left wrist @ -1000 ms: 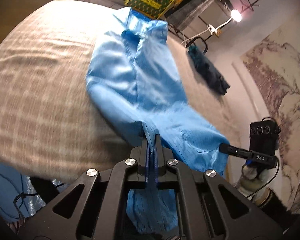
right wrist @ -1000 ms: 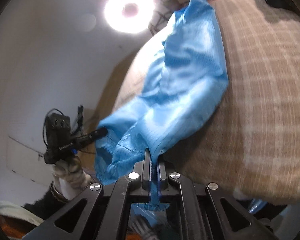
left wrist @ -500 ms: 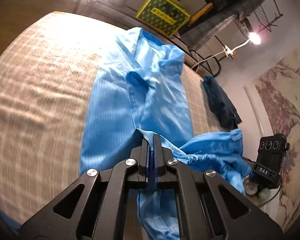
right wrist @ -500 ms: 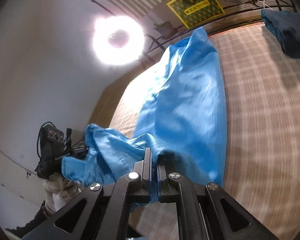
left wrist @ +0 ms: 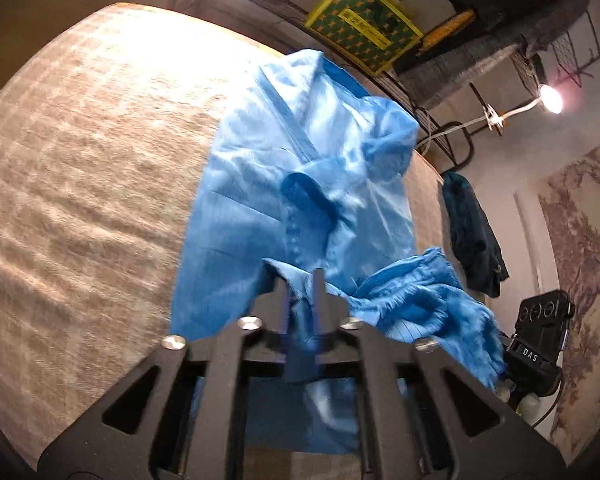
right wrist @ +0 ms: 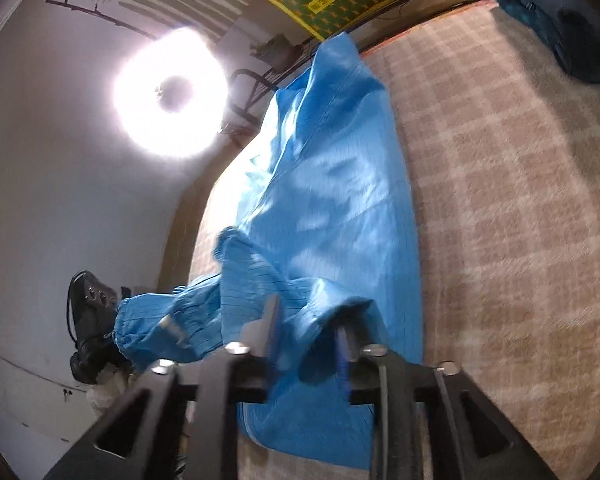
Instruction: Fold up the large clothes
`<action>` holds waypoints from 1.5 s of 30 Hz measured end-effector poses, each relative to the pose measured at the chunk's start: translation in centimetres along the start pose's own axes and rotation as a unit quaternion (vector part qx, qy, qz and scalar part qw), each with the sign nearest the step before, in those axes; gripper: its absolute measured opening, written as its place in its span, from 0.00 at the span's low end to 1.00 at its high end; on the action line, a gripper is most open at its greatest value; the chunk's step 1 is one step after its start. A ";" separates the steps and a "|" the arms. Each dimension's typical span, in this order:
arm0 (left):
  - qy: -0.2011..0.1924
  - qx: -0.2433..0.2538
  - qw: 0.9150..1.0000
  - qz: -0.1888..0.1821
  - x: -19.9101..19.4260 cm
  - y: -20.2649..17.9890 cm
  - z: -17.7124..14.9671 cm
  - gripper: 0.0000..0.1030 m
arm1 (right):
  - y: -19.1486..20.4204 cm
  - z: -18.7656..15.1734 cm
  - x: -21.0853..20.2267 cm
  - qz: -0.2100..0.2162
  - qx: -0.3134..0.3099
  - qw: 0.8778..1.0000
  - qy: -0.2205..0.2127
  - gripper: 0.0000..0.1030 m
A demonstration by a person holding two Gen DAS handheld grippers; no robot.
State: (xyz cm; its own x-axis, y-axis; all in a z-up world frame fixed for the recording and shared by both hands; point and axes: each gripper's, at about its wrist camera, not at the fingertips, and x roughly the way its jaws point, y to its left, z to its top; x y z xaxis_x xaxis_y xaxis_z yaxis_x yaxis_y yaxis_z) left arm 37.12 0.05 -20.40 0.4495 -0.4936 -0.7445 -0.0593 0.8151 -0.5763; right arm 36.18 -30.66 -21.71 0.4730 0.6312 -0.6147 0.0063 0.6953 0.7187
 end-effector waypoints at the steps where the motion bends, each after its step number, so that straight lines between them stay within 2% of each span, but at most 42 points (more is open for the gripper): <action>1: -0.009 -0.008 1.000 -0.005 -0.5 0.4 0.3 0.37 | 0.0 0.2 -0.4 -0.004 -0.003 1.000 -0.009 0.36; 3: -0.038 -0.012 0.999 0.000 -1.8 1.1 0.7 0.40 | -0.2 0.2 -1.2 -0.006 -0.009 1.000 -0.023 0.47; 6: -0.056 0.002 0.998 0.008 -3.0 1.8 0.7 0.40 | -0.3 -0.3 -2.0 -0.030 -0.032 0.999 -0.029 0.48; 11: -0.020 0.025 0.999 0.036 -1.4 2.8 -1.0 0.40 | -0.6 -1.8 -1.1 -0.055 -0.065 0.996 0.001 0.46; 14: 0.003 0.044 0.998 0.053 0.2 3.0 -2.0 0.40 | -0.4 -2.6 -0.2 -0.089 -0.090 0.992 0.022 0.46; 16: 0.014 0.053 0.996 0.064 1.3 3.0 -2.5 0.40 | -0.4 -2.7 0.5 -0.113 -0.099 0.988 0.027 0.46; 19: 0.024 0.061 0.996 0.066 2.3 2.9 -2.8 0.40 | -0.7 -2.3 1.2 -0.119 -0.095 0.988 0.027 0.46; 20: 0.027 0.066 0.995 0.065 2.6 2.7 -2.8 0.37 | -0.6 -2.2 1.4 -0.120 -0.097 0.988 0.025 0.46; 22: 0.030 0.080 0.994 0.070 3.1 2.3 -3.1 0.03 | 0.0 -2.3 1.6 -0.128 -0.112 0.985 0.022 0.30; 24: 0.030 0.087 0.993 0.075 3.3 2.2 -3.3 0.02 | 0.6 -2.3 2.0 -0.141 -0.131 0.981 0.021 0.12; 25: 0.027 0.085 0.993 0.074 3.1 2.2 -3.4 0.01 | 1.0 -2.4 2.0 -0.144 -0.139 0.980 0.019 0.07; 29: 0.004 0.076 0.994 0.076 1.3 2.5 -3.8 0.00 | 2.8 -3.0 1.5 -0.162 -0.176 0.971 0.001 0.03; 31: -0.006 0.059 0.995 0.074 0.5 3.2 -4.2 0.00 | 3.8 -3.2 0.9 -0.157 -0.191 0.969 -0.015 0.02; 35: 0.006 0.054 0.994 0.094 1.7 4.3 -4.6 0.00 | 4.6 -3.1 1.5 -0.156 -0.211 0.965 -0.016 0.02; 38: 0.019 0.062 0.992 0.110 3.0 4.5 -4.9 0.01 | 3.3 -2.9 3.5 -0.187 -0.205 0.961 0.003 0.02; 41: 0.000 0.089 0.989 0.122 2.3 3.3 -4.7 0.01 | 2.3 -2.9 4.9 -0.204 -0.203 0.957 0.027 0.03; 44: -0.024 0.122 0.984 0.130 0.7 1.8 -4.1 0.04 | 2.2 -2.8 4.7 -0.206 -0.205 0.956 0.039 0.15; 45: -0.032 0.128 0.983 0.128 0.1 1.4 -3.7 0.04 | 2.2 -2.6 4.1 -0.201 -0.205 0.957 0.034 0.22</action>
State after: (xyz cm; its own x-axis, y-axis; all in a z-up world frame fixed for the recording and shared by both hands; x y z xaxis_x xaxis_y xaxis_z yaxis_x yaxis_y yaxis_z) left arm 33.76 0.00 -22.53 0.5055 -0.2496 -0.8260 0.0449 0.9636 -0.2637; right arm 35.88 -25.65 -23.44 0.4462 0.2951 -0.8449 -0.1766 0.9546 0.2401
